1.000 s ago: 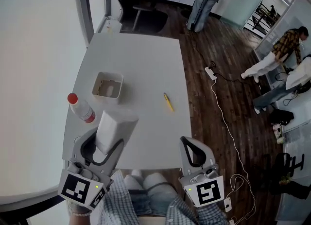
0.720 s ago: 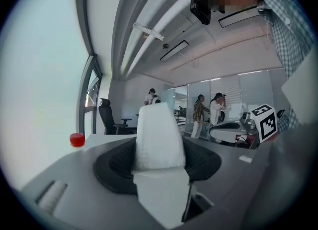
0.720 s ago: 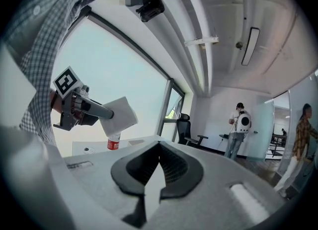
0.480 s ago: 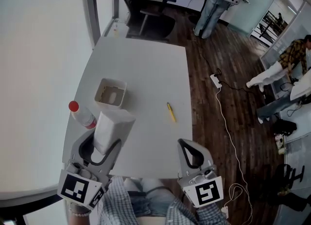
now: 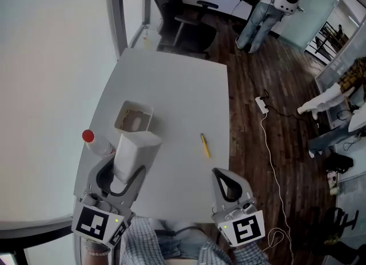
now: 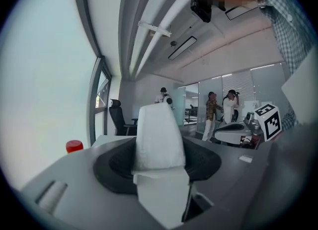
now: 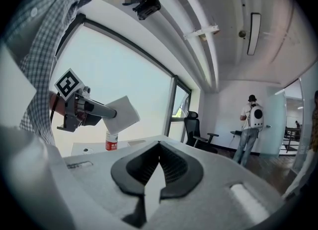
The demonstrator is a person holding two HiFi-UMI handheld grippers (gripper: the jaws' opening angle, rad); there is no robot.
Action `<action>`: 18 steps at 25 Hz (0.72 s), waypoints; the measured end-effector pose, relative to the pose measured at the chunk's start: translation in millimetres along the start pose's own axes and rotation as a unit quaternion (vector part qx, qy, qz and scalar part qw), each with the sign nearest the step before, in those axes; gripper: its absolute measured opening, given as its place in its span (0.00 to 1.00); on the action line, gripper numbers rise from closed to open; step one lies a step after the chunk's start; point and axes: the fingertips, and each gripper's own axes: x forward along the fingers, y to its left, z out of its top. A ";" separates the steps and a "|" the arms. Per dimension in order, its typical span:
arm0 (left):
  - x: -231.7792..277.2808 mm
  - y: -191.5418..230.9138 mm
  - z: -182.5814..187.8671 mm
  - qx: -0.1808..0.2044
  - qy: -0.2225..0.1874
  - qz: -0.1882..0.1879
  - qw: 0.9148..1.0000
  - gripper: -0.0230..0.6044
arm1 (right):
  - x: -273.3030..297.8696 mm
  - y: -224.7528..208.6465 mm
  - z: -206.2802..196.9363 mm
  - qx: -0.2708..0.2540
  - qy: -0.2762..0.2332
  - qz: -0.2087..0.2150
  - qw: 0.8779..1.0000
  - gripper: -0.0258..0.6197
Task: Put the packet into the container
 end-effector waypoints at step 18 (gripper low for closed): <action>46.8 32.6 -1.3 0.006 0.016 0.057 0.998 0.45 | 14.5 -37.5 -20.1 0.013 0.008 0.009 1.000 0.04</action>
